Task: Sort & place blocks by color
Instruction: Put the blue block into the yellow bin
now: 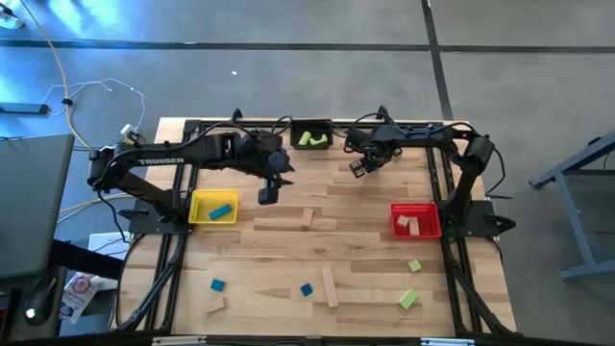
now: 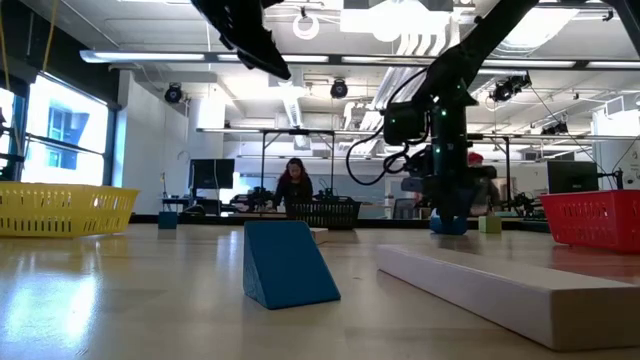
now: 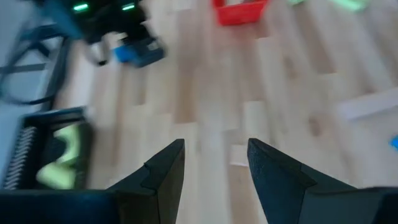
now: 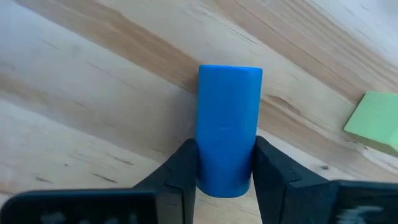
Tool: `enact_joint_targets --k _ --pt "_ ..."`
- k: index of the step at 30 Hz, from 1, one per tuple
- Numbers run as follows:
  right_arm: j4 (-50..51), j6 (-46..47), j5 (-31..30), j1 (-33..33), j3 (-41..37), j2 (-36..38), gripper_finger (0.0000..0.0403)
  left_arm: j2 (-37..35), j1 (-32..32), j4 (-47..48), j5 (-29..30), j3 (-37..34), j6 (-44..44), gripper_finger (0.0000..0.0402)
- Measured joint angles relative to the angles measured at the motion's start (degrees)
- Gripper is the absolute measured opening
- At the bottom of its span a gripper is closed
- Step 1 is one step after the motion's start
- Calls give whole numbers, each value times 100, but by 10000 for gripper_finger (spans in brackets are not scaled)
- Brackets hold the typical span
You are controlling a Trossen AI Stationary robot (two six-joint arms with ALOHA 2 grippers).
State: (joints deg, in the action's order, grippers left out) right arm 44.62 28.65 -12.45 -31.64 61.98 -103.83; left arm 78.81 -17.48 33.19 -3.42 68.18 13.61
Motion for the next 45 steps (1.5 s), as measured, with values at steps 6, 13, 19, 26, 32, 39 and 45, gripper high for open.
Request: enact_joint_targets --k 6,13,19,26,32,39,45 --pt "4 -265 82 47 0 7 91 0 -96 0 842 0 2 161" --pt "14 -308 309 554 -13 320 91 4 -303 105 1102 0 325 161" --pt "-182 -169 243 1192 -11 919 91 4 -467 130 1114 0 302 161" --pt "-642 -169 221 1835 -11 1554 93 4 -476 127 1113 0 294 164" --pt "-972 -172 268 2216 -10 1789 94 4 -456 177 1247 0 2 195" --pt "-1403 -502 270 2570 -10 1801 94 7 -457 151 1029 0 -192 232" --pt "-2100 -869 491 2734 -9 1801 95 7 -411 123 23 0 -203 234"
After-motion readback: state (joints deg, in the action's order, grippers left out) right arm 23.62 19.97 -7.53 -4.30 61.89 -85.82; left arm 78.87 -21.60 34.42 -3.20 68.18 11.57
